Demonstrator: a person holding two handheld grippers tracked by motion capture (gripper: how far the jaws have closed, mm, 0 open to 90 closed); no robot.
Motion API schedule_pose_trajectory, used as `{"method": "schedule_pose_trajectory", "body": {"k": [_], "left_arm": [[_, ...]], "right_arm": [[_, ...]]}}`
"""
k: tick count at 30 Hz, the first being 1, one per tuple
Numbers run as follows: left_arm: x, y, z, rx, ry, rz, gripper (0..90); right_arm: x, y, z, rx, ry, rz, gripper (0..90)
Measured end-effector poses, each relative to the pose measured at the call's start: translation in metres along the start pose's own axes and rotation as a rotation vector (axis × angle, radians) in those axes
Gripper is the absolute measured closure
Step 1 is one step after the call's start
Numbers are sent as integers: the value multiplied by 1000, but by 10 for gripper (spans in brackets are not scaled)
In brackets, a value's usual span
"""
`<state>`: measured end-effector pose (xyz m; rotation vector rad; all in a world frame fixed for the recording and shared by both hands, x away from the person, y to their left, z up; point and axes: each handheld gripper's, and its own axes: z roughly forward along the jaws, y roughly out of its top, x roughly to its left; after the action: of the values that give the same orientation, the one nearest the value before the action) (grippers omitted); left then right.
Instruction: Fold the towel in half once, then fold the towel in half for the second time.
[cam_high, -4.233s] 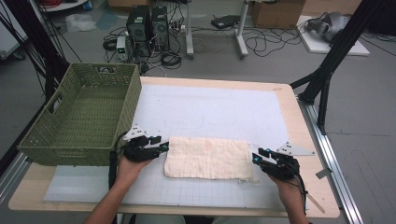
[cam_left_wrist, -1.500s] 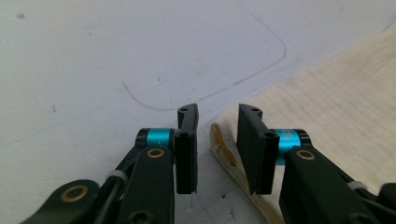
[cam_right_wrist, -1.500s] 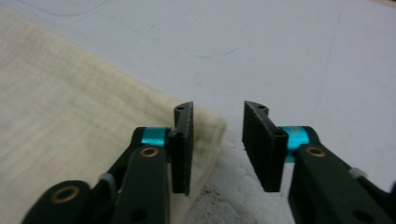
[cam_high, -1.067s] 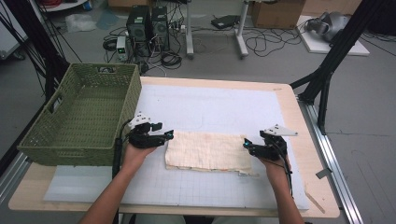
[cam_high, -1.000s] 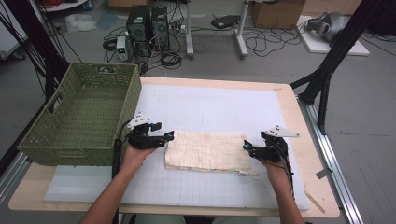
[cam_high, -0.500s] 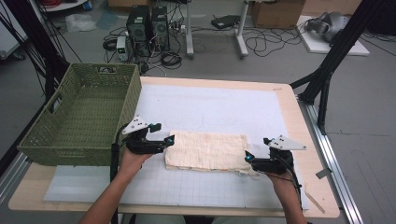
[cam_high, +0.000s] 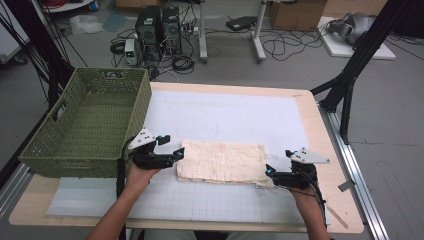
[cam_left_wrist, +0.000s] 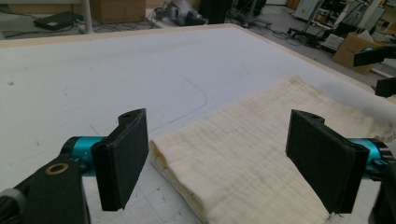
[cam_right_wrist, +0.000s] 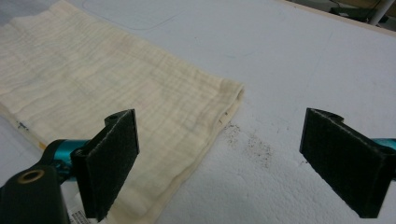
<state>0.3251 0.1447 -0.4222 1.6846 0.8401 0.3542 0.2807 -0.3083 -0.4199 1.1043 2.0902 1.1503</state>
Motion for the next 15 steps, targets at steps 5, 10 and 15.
{"method": "schedule_pose_trajectory", "body": {"k": [5, 10, 15], "left_arm": [[1, -2, -1, 12, 3, 0, 221], [2, -3, -3, 14, 14, 0, 229], [2, -3, -3, 3, 17, -7, 229]], "right_arm": [[-2, 2, 0, -16, 3, 3, 111], [-1, 3, 1, -18, 5, -1, 111], [-1, 4, 2, -22, 2, -11, 111]]}}
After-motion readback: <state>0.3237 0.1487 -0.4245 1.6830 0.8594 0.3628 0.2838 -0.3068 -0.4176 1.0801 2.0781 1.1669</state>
